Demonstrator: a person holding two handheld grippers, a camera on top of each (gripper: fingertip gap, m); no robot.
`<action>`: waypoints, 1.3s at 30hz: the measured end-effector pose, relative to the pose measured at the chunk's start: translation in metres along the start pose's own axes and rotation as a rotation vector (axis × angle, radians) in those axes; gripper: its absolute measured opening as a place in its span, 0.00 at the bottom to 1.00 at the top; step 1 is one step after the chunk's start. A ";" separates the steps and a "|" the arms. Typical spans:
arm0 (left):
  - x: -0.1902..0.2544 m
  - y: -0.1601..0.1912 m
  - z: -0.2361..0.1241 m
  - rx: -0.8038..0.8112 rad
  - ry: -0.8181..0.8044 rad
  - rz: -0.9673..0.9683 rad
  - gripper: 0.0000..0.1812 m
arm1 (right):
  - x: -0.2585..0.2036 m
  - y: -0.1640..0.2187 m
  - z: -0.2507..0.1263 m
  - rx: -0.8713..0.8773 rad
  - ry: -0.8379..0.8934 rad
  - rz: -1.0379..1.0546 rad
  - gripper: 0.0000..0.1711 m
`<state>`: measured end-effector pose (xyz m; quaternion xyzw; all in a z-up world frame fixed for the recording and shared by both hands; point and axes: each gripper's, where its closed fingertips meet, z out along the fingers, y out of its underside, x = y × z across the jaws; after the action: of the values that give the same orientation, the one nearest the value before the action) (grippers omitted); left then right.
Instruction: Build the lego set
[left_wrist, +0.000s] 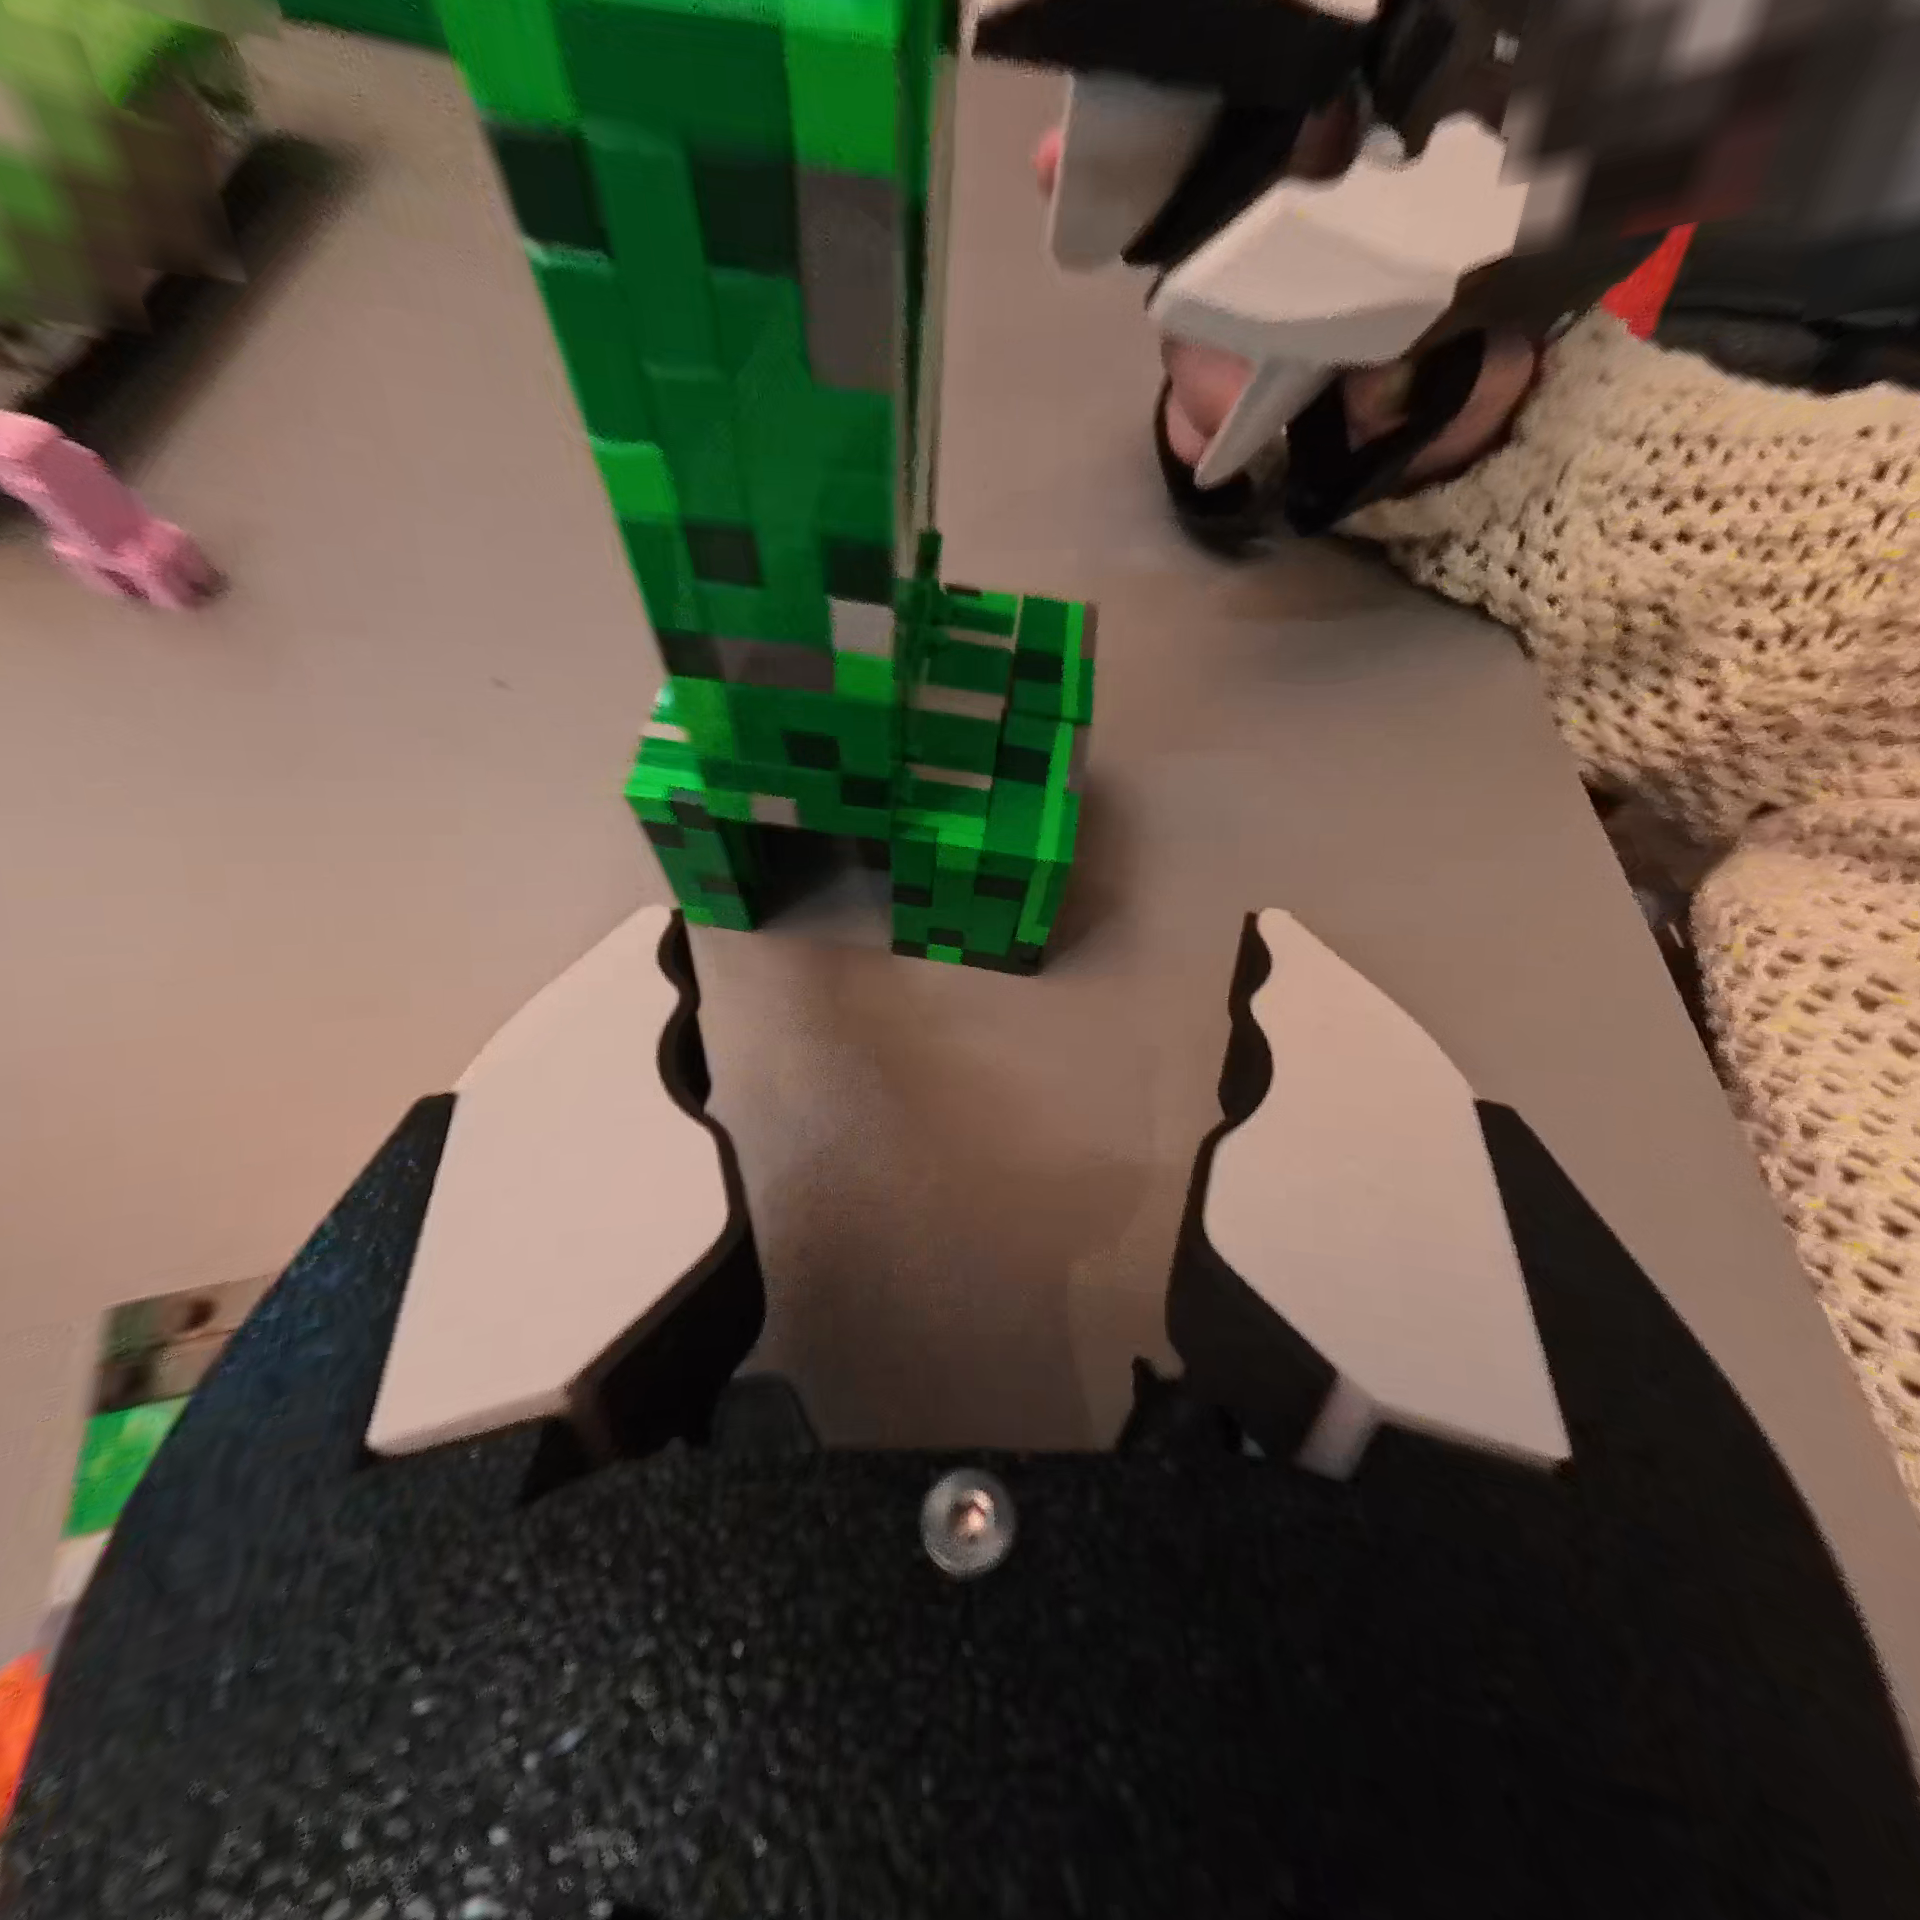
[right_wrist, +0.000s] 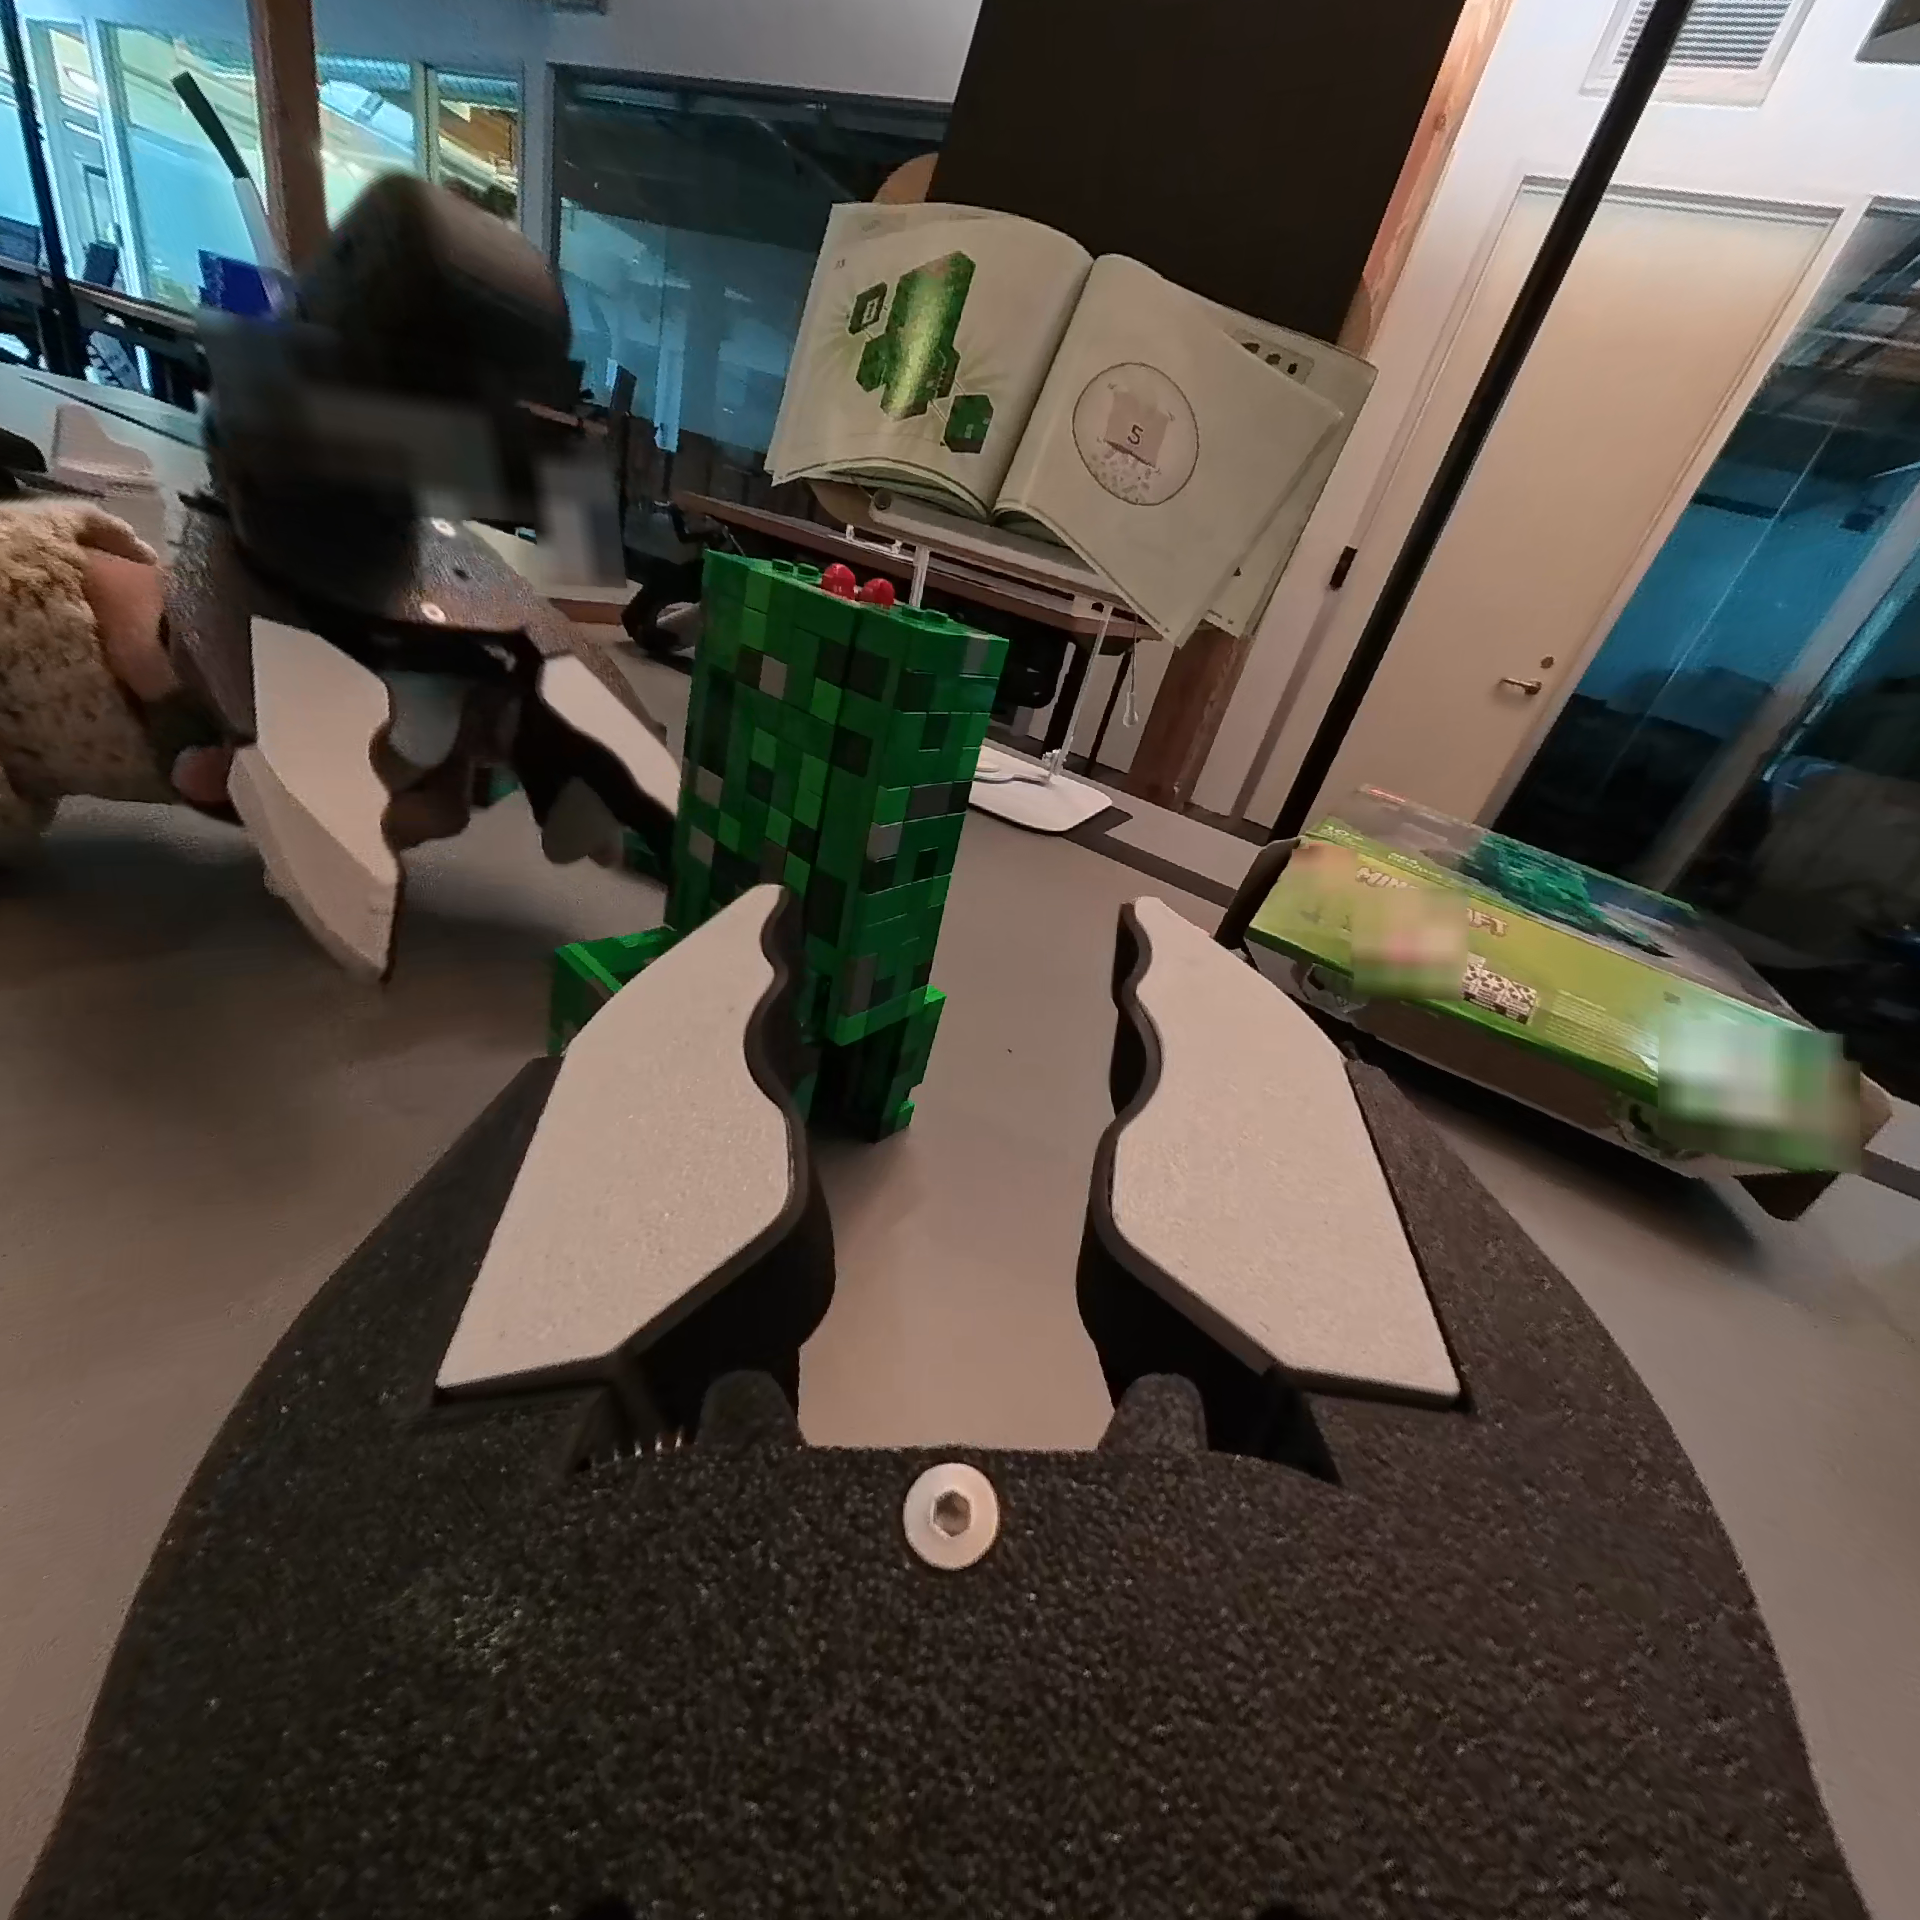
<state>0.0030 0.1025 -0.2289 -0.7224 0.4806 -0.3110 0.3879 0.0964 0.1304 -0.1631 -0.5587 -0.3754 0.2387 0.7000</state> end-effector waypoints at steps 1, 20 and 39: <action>-0.004 -0.006 -0.005 0.027 -0.028 0.003 0.54 | 0.001 0.000 0.000 -0.003 0.008 0.001 0.33; -0.027 -0.149 -0.154 0.165 -0.576 0.101 0.50 | 0.061 -0.161 0.056 -0.089 0.051 -0.165 0.31; -0.039 -0.105 -0.139 0.115 -0.665 -0.026 0.52 | 0.080 -0.160 0.052 -0.192 -0.001 -0.072 0.33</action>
<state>-0.0774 0.1270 -0.0713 -0.7672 0.3002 -0.0896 0.5597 0.0905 0.1804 0.0160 -0.6091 -0.4169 0.1765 0.6512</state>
